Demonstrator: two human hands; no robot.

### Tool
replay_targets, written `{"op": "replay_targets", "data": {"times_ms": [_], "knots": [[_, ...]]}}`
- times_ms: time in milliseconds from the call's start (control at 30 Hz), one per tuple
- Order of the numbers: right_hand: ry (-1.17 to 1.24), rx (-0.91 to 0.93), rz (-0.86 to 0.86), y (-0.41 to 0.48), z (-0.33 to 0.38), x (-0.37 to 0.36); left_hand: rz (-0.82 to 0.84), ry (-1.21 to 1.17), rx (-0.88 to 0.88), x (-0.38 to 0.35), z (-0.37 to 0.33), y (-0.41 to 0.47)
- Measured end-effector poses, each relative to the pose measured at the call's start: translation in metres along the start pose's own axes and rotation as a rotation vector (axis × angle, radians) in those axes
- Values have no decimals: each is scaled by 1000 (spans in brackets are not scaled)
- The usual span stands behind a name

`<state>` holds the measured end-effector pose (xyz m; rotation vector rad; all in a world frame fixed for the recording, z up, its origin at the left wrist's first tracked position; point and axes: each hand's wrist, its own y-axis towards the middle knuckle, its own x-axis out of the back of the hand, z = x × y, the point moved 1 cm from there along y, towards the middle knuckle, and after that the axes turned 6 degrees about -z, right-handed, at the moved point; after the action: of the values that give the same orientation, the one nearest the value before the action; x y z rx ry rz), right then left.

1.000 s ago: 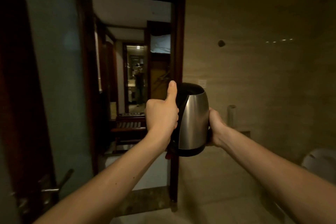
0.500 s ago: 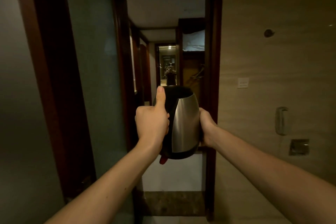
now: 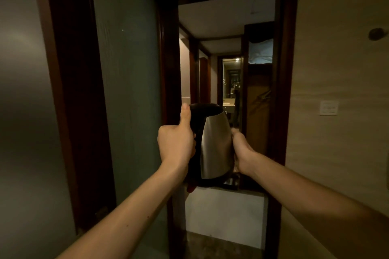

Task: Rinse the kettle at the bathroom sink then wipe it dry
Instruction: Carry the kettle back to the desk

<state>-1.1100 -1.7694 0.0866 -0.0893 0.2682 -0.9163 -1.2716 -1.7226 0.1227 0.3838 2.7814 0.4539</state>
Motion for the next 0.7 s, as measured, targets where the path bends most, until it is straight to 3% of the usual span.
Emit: {"op": "replay_targets", "data": {"times_ms": [333,700], "knots": [[14,-52,27,93,2,5,-43,47,13,-52,47,49],[52,-32,26,246,15,-33,12,28,-1,-101,123,182]]}}
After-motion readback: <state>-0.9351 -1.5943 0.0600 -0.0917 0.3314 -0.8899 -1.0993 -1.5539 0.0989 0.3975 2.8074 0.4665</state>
